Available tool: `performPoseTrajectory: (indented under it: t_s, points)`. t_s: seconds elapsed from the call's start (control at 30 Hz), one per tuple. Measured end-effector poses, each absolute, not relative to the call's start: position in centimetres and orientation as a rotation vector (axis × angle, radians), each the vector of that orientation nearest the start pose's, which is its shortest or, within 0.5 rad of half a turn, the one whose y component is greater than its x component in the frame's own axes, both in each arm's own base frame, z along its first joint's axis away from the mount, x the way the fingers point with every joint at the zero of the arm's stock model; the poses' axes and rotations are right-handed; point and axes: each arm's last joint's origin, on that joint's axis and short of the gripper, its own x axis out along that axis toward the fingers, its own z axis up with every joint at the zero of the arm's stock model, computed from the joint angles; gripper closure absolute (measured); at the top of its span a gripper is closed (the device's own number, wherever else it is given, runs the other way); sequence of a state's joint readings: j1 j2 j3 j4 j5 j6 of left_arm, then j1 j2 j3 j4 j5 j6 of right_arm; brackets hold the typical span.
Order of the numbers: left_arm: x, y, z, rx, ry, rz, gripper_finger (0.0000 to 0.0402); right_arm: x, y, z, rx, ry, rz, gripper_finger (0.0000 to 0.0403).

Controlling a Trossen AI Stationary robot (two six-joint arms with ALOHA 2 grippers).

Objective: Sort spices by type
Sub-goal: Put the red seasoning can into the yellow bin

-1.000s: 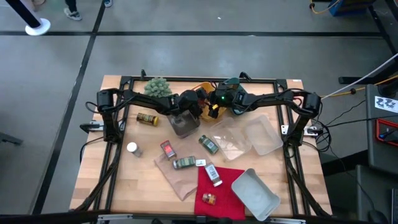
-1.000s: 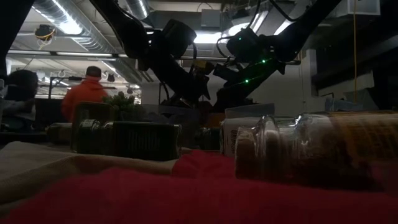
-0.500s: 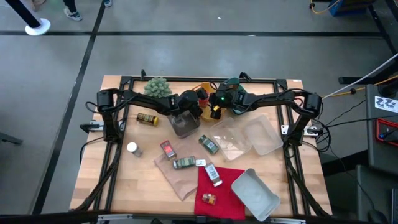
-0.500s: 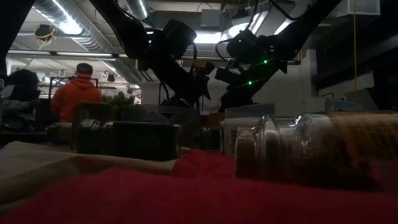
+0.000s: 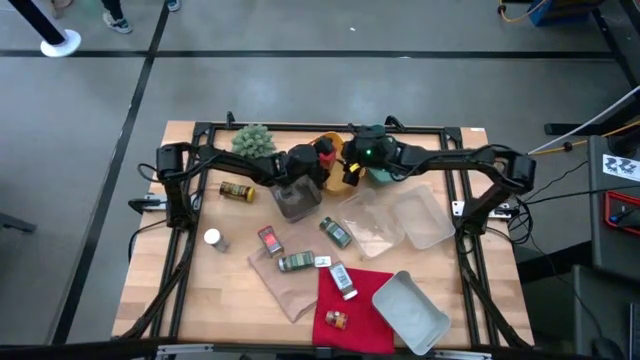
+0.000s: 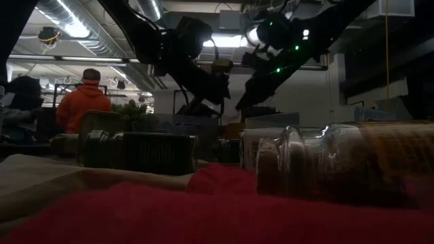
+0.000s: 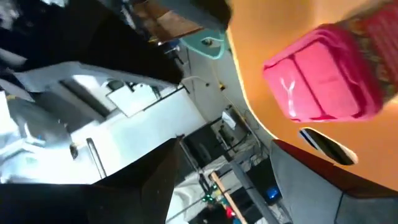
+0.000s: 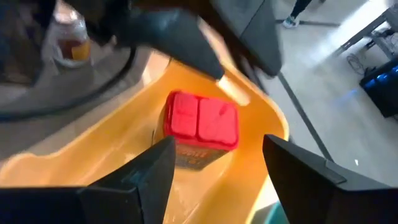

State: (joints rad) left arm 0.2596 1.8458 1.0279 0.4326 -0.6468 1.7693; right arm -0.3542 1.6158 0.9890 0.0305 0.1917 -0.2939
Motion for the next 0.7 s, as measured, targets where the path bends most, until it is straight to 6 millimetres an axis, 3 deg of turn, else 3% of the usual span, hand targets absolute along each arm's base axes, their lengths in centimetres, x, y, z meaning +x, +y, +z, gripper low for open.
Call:
performPoseTrajectory:
  t_s: [0.33, 0.5, 0.7]
  points:
    - [36.7, 11.4, 20.3, 1.609, 1.032, 0.419, 0.016, 29.6, -11.5, 25.3, -0.216, 0.669, -0.439, 0.0162]
    - [36.1, 10.8, 22.2, 1.487, 0.972, 0.546, 0.016, 28.2, -10.9, 26.9, -0.147, 0.645, -0.438, 0.0162]
    - [35.1, 9.5, 24.9, 1.303, 0.851, 0.642, 0.016, 27.2, -10.1, 27.8, -0.019, 0.616, -0.318, 0.0162]
